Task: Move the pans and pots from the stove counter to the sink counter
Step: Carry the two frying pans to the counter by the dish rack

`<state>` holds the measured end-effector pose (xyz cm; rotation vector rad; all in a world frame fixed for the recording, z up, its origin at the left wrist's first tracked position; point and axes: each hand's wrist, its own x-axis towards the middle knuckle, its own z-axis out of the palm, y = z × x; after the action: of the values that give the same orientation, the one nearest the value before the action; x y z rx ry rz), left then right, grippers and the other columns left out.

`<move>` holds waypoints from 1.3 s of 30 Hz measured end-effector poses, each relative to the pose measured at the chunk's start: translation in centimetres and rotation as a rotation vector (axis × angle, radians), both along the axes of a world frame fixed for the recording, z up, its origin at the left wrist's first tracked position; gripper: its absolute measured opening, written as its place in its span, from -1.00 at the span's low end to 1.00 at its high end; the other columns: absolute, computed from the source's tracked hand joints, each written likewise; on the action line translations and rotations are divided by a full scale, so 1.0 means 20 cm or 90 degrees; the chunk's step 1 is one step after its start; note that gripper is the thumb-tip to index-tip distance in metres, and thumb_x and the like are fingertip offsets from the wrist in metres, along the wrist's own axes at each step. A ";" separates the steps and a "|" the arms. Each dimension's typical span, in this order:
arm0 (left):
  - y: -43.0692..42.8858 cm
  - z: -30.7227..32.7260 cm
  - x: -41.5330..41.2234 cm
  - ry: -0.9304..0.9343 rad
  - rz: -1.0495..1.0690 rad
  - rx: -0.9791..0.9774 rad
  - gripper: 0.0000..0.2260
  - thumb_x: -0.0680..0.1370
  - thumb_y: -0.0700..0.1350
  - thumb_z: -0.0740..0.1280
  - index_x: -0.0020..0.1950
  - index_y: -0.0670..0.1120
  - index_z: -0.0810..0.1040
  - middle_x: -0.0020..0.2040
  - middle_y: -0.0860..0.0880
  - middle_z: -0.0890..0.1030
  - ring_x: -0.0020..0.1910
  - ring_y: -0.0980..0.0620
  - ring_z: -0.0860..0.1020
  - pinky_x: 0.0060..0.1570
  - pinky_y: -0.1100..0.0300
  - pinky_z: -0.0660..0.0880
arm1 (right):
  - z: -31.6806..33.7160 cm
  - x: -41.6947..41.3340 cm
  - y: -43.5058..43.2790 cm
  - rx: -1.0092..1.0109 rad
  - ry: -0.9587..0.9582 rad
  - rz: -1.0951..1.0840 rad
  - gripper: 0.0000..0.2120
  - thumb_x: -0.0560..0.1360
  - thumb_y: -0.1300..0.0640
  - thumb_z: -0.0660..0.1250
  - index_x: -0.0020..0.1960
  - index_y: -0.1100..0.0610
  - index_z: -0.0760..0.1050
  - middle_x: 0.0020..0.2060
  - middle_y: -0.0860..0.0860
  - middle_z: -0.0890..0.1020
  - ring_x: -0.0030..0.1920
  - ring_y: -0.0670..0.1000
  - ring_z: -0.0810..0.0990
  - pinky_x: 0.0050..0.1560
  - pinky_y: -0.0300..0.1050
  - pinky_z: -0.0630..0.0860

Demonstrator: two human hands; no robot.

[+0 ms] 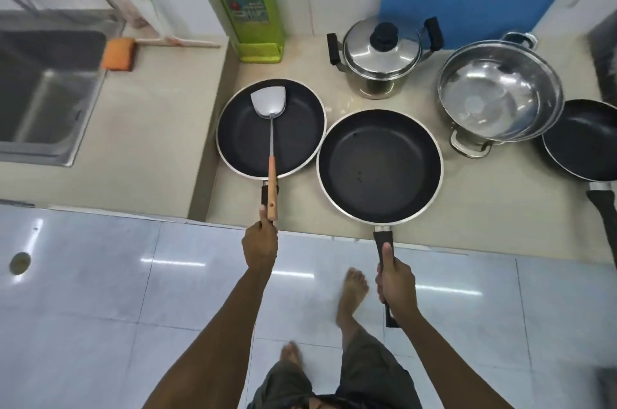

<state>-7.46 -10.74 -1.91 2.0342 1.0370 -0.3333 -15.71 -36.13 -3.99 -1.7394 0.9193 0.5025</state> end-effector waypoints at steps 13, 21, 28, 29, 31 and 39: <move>0.19 0.21 -0.78 -0.102 0.012 -0.013 -0.30 0.54 0.43 -0.05 -0.38 -0.06 0.57 -0.38 -0.06 0.63 -0.33 -0.10 0.63 -0.18 -0.03 0.62 | 0.24 -0.50 0.03 -0.090 -0.056 0.020 -0.39 0.55 -0.30 0.11 -0.30 0.21 0.51 -0.51 0.10 0.53 -0.52 0.04 0.45 -0.50 -0.23 0.35; 0.75 0.55 -1.19 -0.177 0.055 -0.014 -0.35 0.53 0.42 0.00 -0.37 -0.05 0.55 -0.42 -0.05 0.58 -0.41 -0.04 0.55 -0.31 0.08 0.51 | 0.65 -0.59 0.54 -0.086 -0.252 0.097 -0.56 0.64 -0.18 0.17 -0.11 0.15 0.56 -0.44 0.10 0.56 -0.49 0.00 0.49 -0.53 -0.21 0.43; 1.32 0.82 -1.35 -0.232 0.177 0.014 -0.39 0.61 0.36 0.06 -0.34 -0.06 0.56 -0.40 -0.05 0.60 -0.44 -0.03 0.54 -0.42 0.19 0.42 | 1.01 -0.47 1.24 -0.011 -0.351 0.229 -0.68 0.66 -0.06 0.21 -0.09 0.17 0.47 -0.43 0.07 0.50 -0.51 0.01 0.45 -0.44 -0.06 0.44; 1.39 0.83 -1.37 -0.240 0.197 0.017 -0.39 0.60 0.36 0.07 -0.34 -0.06 0.57 -0.39 -0.04 0.60 -0.44 -0.03 0.54 -0.41 0.18 0.43 | 1.04 -0.45 1.33 -0.005 -0.360 0.247 -0.70 0.66 -0.04 0.22 -0.08 0.18 0.47 -0.43 0.07 0.50 -0.51 0.01 0.45 -0.44 -0.06 0.45; 1.56 0.87 -1.39 -0.261 0.243 0.031 -0.39 0.60 0.36 0.07 -0.33 -0.05 0.58 -0.39 -0.05 0.60 -0.42 -0.05 0.55 -0.38 0.14 0.46 | 1.10 -0.41 1.55 0.008 -0.376 0.289 -0.72 0.65 -0.02 0.23 -0.08 0.18 0.47 -0.45 0.06 0.51 -0.54 -0.02 0.47 -0.48 -0.09 0.47; 2.42 0.95 -1.39 -0.263 0.374 0.128 -0.38 0.60 0.37 0.05 -0.30 -0.08 0.58 -0.34 -0.08 0.62 -0.32 -0.10 0.59 -0.25 0.06 0.51 | 1.10 -0.15 2.53 0.085 -0.367 0.401 -0.70 0.65 -0.06 0.24 -0.08 0.17 0.48 -0.44 0.07 0.50 -0.57 -0.09 0.43 -0.56 -0.24 0.44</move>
<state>-35.33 37.72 17.04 1.7538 1.3672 0.4921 -18.72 14.51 18.10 -1.8851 -0.0799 0.4081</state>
